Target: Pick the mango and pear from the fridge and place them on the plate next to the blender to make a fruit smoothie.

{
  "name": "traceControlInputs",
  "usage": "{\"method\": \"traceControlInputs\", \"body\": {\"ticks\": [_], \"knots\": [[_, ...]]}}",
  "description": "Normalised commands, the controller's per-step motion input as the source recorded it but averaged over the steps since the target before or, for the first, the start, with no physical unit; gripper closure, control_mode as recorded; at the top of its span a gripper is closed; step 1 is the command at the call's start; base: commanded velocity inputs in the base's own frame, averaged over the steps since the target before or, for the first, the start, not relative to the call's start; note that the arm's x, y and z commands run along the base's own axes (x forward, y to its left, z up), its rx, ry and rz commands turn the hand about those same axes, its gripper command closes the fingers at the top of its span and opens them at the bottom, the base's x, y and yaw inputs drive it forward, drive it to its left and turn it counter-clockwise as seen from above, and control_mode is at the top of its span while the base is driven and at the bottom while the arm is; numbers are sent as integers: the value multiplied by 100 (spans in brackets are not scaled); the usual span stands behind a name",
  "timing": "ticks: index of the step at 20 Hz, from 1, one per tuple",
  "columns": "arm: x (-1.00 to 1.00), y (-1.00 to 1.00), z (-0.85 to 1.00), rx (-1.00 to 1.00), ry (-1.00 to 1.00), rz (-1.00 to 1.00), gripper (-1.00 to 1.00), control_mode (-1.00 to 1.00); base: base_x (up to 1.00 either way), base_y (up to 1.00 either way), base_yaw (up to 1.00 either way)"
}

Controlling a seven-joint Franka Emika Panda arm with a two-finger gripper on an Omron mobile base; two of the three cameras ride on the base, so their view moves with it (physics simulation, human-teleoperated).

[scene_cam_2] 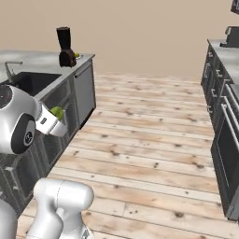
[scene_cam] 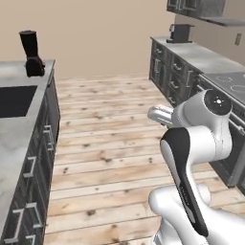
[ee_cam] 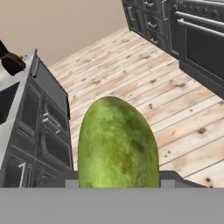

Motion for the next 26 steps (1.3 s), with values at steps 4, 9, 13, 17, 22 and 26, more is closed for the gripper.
{"method": "traceControlInputs", "body": {"ticks": [4, 9, 13, 17, 22, 26], "knots": [[0, 0, 0, 0, 0, 0, 100, 100, 100, -32, 2], [0, 0, 0, 0, 0, 0, 100, 100, 100, -13, 1], [0, 0, 0, 0, 0, 0, 100, 100, 100, 0, 19], [0, 0, 0, 0, 0, 0, 100, 100, 100, -15, 22], [0, 0, 0, 0, 0, 0, 100, 100, 100, -49, 12], [0, 0, 0, 0, 0, 0, 100, 100, 100, -38, 5]]}}
